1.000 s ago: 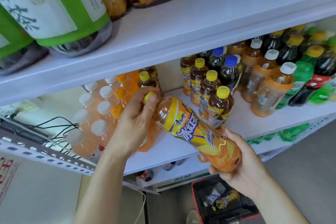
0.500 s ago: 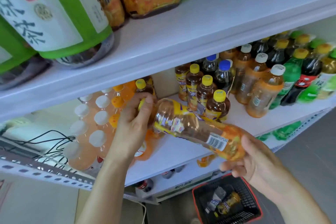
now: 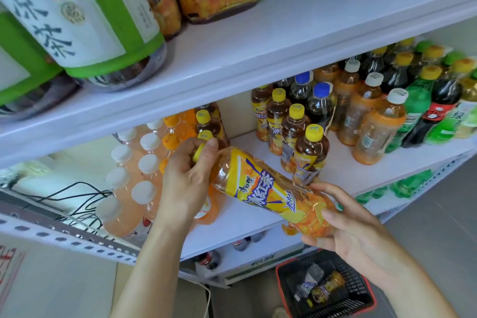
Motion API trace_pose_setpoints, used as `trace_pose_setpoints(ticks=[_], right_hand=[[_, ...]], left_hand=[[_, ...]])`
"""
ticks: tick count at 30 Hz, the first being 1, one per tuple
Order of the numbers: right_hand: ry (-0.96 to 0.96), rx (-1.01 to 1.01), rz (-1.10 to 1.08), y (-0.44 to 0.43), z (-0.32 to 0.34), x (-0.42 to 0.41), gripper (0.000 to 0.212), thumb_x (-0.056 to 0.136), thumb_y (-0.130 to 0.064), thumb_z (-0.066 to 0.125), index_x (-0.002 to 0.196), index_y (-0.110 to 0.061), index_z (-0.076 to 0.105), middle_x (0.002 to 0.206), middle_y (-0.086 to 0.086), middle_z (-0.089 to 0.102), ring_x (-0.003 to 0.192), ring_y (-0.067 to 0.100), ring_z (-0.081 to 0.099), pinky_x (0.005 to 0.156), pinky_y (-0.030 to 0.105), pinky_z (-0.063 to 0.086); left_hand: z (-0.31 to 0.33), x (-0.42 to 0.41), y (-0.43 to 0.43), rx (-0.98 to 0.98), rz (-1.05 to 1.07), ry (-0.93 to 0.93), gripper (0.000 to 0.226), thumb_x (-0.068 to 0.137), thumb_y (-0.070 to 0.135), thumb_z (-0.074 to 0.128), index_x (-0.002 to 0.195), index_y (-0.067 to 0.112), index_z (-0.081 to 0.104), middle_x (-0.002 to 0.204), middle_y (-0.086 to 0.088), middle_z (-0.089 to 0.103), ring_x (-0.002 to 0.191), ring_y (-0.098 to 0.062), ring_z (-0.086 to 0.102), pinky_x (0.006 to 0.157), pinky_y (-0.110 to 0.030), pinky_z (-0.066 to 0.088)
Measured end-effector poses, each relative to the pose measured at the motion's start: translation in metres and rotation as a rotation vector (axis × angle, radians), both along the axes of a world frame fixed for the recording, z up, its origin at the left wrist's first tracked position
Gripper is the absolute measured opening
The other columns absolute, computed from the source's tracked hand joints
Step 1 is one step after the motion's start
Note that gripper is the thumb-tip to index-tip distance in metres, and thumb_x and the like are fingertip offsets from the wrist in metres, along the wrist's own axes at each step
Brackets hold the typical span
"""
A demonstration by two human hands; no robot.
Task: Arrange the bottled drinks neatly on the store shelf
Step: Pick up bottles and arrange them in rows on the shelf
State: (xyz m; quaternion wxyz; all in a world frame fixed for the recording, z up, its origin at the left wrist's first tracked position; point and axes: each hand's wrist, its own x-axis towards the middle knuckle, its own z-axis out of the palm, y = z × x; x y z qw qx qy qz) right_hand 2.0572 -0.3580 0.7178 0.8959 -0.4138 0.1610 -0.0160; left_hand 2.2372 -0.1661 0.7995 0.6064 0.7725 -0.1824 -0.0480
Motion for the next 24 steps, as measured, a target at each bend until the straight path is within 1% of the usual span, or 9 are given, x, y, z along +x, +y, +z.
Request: trace_pose_setpoints(ticks=[2,5,8,12,15,18,21,23,24], right_hand=[[0.023,0.005,-0.024,0.002,0.002,-0.001,0.042,0.084,-0.015,0.068,0.126,-0.014,0.062,0.125,0.028,0.061,0.1,0.048,0.065,0.066,0.04,0.061],[0.101,0.053,-0.035,0.002,0.006,-0.001,0.044,0.084,-0.036,0.056,0.116,-0.009,0.069,0.112,0.035,0.065,0.081,0.048,0.07,0.047,0.03,0.058],[0.171,0.097,0.001,0.0,0.004,-0.001,0.06,0.086,-0.053,0.046,0.112,-0.005,0.071,0.105,0.037,0.066,0.06,0.036,0.071,0.039,0.026,0.054],[0.229,0.1,0.086,-0.003,-0.001,0.001,0.074,0.082,-0.063,0.044,0.106,0.0,0.074,0.092,0.037,0.067,0.048,0.029,0.065,0.036,0.025,0.049],[0.228,0.112,0.1,-0.003,-0.004,0.003,0.076,0.08,-0.067,0.046,0.105,-0.001,0.074,0.093,0.033,0.069,0.06,0.032,0.07,0.039,0.027,0.052],[0.123,0.147,-0.002,-0.004,-0.002,0.005,0.062,0.084,-0.06,0.052,0.119,-0.012,0.07,0.117,0.024,0.068,0.091,0.029,0.071,0.058,0.034,0.059],[-0.031,0.088,-0.04,-0.007,0.003,0.005,0.049,0.084,-0.035,0.068,0.13,-0.02,0.061,0.127,0.018,0.064,0.103,0.031,0.065,0.074,0.037,0.06],[-0.054,0.007,-0.064,-0.007,0.003,0.005,0.051,0.08,-0.015,0.074,0.129,-0.018,0.062,0.124,0.022,0.065,0.101,0.035,0.064,0.075,0.038,0.06],[-0.045,-0.002,-0.086,-0.007,0.003,0.005,0.05,0.08,-0.012,0.072,0.129,-0.015,0.062,0.123,0.024,0.065,0.099,0.036,0.065,0.073,0.038,0.061]], left_hand=[[0.002,0.0,0.001,-0.002,-0.045,-0.008,0.026,0.087,0.049,0.057,0.08,0.025,0.064,0.067,0.0,0.06,0.065,-0.013,0.054,0.062,-0.035,0.044],[0.007,-0.001,0.003,-0.039,-0.186,0.015,0.008,0.087,0.034,0.059,0.086,0.03,0.065,0.063,0.015,0.054,0.054,-0.001,0.046,0.052,-0.013,0.038],[0.012,-0.001,0.008,-0.134,-0.35,0.126,0.013,0.088,0.024,0.06,0.098,0.024,0.066,0.064,0.01,0.046,0.05,-0.003,0.039,0.046,-0.012,0.033],[0.017,-0.004,0.004,-0.161,-0.377,0.133,0.01,0.089,0.028,0.061,0.094,0.022,0.067,0.068,0.009,0.056,0.056,-0.002,0.053,0.049,-0.012,0.043],[0.014,-0.009,-0.004,-0.121,-0.262,0.063,0.014,0.089,0.037,0.059,0.088,0.025,0.067,0.068,0.002,0.056,0.057,-0.009,0.051,0.048,-0.017,0.041],[0.014,-0.011,-0.009,-0.193,-0.167,0.053,0.024,0.089,0.04,0.06,0.091,0.017,0.066,0.066,-0.001,0.052,0.057,-0.011,0.046,0.048,-0.021,0.038],[0.015,-0.011,-0.012,-0.235,-0.105,0.048,0.033,0.09,0.04,0.063,0.098,0.008,0.066,0.066,-0.001,0.054,0.054,-0.007,0.046,0.046,-0.016,0.039],[0.015,-0.01,-0.011,-0.218,-0.08,0.072,0.033,0.087,0.042,0.062,0.097,0.011,0.067,0.073,-0.008,0.054,0.06,-0.011,0.05,0.05,-0.018,0.044],[0.015,-0.009,-0.01,-0.193,-0.083,0.069,0.03,0.087,0.044,0.063,0.094,0.016,0.067,0.073,-0.007,0.054,0.061,-0.011,0.05,0.052,-0.019,0.045]])
